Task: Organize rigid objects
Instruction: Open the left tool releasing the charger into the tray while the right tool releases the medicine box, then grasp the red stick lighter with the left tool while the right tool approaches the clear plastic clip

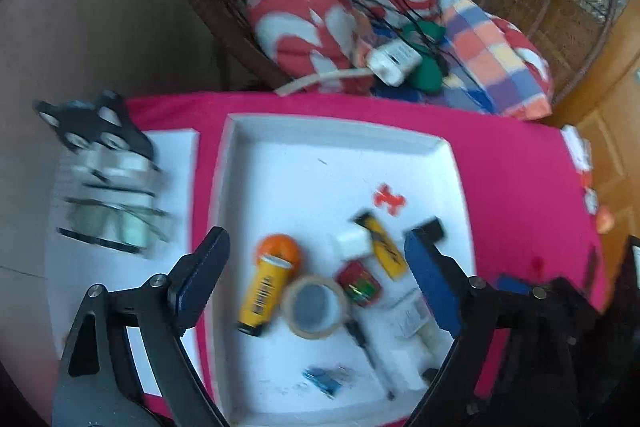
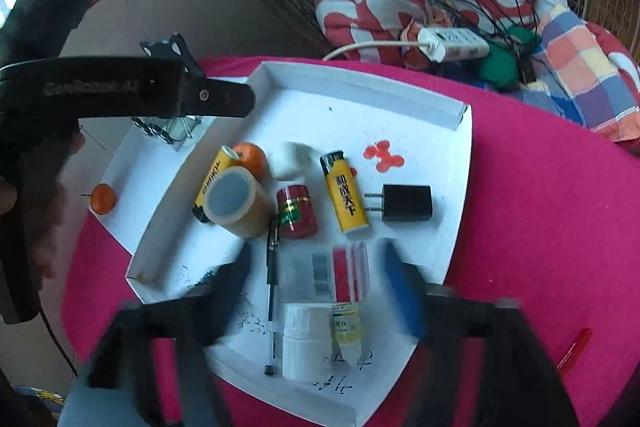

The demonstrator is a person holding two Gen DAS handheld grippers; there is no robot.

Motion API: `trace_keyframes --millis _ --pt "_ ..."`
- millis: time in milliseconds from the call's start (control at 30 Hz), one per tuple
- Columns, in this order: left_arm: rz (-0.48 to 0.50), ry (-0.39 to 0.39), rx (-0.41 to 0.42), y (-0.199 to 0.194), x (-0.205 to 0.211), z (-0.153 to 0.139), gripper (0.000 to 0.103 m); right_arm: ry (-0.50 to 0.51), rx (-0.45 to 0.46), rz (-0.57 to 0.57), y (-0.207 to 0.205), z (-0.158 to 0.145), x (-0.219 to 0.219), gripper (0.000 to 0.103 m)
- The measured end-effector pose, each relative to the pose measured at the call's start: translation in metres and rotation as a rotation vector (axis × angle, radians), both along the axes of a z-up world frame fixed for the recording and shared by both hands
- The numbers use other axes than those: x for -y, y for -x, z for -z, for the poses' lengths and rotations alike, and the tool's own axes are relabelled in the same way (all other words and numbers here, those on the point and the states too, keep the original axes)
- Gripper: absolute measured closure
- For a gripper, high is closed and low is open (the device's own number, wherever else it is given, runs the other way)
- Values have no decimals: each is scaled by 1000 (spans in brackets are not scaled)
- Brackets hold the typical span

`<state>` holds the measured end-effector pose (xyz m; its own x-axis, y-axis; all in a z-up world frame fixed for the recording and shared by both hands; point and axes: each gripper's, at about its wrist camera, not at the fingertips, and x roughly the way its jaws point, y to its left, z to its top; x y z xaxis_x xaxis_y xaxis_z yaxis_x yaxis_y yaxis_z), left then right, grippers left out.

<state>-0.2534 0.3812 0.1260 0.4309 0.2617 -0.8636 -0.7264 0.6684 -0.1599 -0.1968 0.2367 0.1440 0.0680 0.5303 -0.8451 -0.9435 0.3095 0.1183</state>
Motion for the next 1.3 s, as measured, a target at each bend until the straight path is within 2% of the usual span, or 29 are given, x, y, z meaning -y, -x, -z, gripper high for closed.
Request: trace_keyframes --millis 67,133,400,633,900,1300 --pt "-21 -35 -14 1 1 -3 8 -14 27 -4 3 -4 0 0" --pt "-27 -46 -19 2 3 -5 0 -17 64 -7 6 -8 2 0" --pt "-33 -72 -4 -5 23 -18 1 -64 72 19 -3 -24 22 0" --pt "3 -71 -11 -34 55 -20 1 -87 50 93 -30 -32 58 0" --pt "97 -51 -23 -92 107 -13 1 -102 40 227 -83 -40 123 0" --pt "344 18 -112 -198 202 42 1 -52 26 484 -160 -33 247 0"
